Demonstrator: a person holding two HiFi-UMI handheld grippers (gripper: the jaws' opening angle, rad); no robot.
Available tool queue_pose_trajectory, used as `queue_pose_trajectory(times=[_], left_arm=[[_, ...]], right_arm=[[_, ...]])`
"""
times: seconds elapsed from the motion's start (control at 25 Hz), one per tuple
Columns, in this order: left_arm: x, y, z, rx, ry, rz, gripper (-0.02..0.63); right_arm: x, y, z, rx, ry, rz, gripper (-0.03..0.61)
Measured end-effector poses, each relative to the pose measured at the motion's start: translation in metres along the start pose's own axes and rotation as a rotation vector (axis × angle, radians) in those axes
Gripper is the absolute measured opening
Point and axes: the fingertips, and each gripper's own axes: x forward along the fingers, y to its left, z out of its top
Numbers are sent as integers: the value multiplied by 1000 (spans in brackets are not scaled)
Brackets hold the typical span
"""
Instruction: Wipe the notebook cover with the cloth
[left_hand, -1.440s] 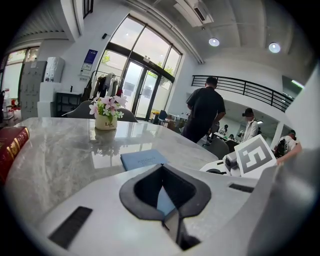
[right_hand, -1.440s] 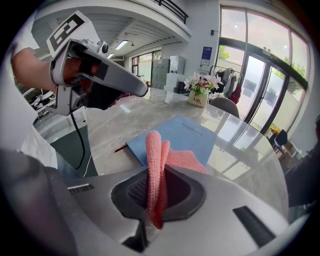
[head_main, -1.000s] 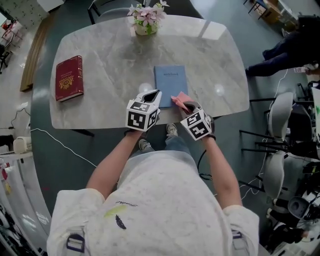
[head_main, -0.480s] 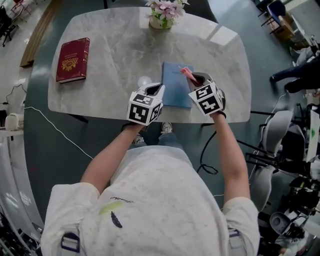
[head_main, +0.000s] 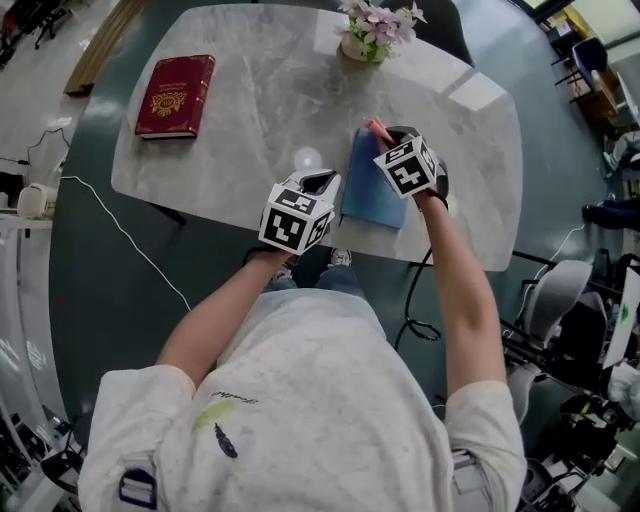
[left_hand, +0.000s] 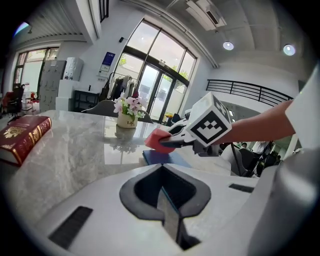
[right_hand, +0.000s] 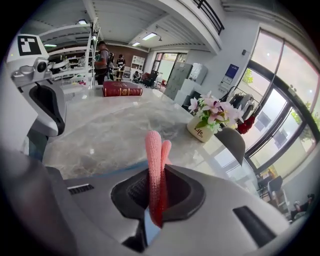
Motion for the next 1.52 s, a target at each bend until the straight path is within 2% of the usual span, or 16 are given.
queue_pose_trajectory(times=[0.2,0.36,1.0,1.52], left_arm=[[-9,4,-8,-12,9,9,6],[-14,10,-11,-23,8,19,6],[-17,3,-19,-8,23,-16,6],[-17,-3,-11,-4,6,-35,6]], right_arm=[[20,22,-7,3,47,41,15],[22,37,-12,13,43,59,15],[-14,90,-41,68,20,85,15],[-37,133,-61,84,30,112,15]])
